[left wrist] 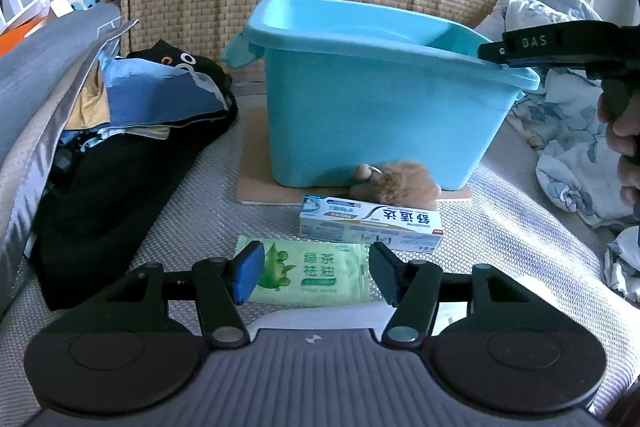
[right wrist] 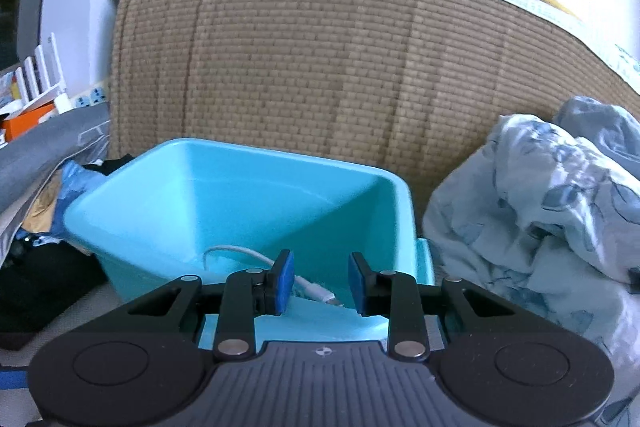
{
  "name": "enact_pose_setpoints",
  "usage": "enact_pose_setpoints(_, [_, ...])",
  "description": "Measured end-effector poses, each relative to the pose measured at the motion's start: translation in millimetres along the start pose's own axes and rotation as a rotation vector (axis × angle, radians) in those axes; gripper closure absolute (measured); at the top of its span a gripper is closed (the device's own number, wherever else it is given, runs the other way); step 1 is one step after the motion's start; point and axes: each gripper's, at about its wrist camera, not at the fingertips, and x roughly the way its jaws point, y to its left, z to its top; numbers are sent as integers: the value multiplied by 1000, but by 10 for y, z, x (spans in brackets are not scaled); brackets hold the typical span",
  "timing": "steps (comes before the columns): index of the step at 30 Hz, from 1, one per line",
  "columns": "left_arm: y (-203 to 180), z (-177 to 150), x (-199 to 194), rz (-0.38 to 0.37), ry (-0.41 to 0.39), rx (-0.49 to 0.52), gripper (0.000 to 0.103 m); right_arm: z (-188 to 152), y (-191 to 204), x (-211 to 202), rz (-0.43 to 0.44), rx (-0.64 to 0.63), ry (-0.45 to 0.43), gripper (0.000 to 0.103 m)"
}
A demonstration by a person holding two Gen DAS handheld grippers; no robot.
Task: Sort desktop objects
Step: 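Move the left gripper toward the brown plush mouse behind the toothpaste box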
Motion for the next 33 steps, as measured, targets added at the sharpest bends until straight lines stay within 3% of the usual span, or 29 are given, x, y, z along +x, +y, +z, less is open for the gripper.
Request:
enact_pose_setpoints(15, [-139,72,94,-12,0,2,41,-62,-165,-213,38,33,-23,72])
enact_pose_setpoints(33, [-268,54,323,-29,22,7,35,-32,-258,-714,83,55,-74,62])
